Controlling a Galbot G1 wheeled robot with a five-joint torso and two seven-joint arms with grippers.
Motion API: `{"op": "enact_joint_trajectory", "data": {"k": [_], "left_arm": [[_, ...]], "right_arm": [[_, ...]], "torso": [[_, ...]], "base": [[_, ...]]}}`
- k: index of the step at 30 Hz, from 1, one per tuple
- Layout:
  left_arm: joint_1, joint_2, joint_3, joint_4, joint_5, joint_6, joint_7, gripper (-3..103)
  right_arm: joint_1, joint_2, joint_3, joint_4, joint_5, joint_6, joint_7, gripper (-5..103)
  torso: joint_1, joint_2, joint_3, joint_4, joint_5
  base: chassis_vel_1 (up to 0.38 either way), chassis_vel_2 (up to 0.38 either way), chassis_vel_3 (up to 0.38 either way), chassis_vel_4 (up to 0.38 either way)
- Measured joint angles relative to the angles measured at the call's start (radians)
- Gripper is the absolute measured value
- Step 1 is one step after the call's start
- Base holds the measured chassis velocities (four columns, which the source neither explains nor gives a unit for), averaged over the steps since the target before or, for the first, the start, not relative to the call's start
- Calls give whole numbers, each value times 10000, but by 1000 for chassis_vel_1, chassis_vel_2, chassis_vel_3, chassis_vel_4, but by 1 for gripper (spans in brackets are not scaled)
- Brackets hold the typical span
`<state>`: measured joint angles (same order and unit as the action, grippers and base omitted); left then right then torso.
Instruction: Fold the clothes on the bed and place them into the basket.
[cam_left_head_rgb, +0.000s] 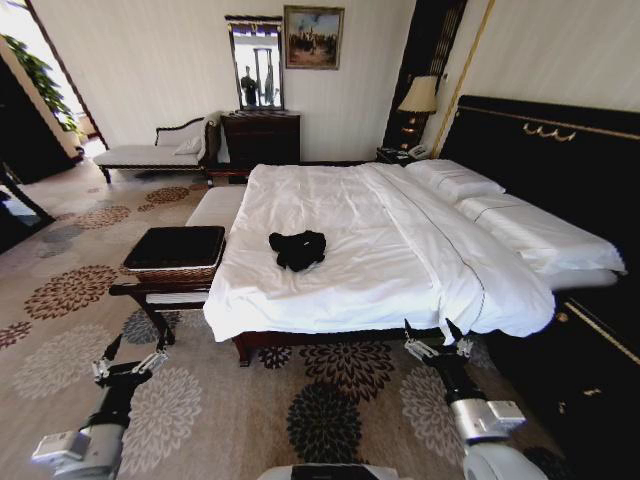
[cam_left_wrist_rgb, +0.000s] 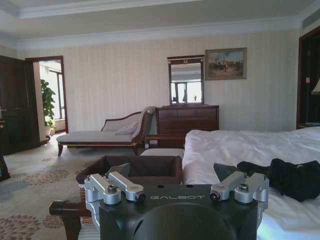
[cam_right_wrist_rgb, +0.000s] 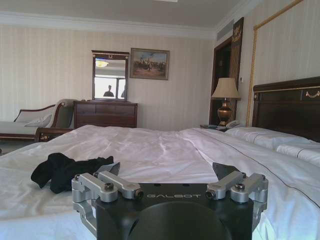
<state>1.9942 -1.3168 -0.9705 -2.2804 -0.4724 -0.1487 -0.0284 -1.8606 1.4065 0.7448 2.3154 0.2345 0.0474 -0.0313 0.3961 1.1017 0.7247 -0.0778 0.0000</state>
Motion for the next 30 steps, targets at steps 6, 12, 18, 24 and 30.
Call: {"op": "enact_joint_trajectory", "data": {"k": [6,12,18,24,30], "left_arm": [[51,11,0,17,-12,-31,0,94],[74,-2,1,41,-26,-56,0,94],[81,-3,5,64,-31,-70,1,93],[101,-16,7,71,-30,-93,2,93],[133,-31,24,69,-23,-106,3,94]], "right_arm": [[1,80,-45,-98,43,40,46,100],[2,127,-85,-138,0,53,78,100],[-18,129,-82,-142,-50,52,109,100],[-34,137,-83,-143,-55,52,112,100],[-35,171,-166,-141,-119,51,138,100]], "torso": [[0,1,0,0,0],[-1,0,0,0,0],[-1,1,0,0,0],[-1,0,0,0,0],[0,0,0,-1,0]], "base": [[0,0,0,0],[0,0,0,0],[0,0,0,0],[-40,46,38,-42],[-71,68,68,-73]]}}
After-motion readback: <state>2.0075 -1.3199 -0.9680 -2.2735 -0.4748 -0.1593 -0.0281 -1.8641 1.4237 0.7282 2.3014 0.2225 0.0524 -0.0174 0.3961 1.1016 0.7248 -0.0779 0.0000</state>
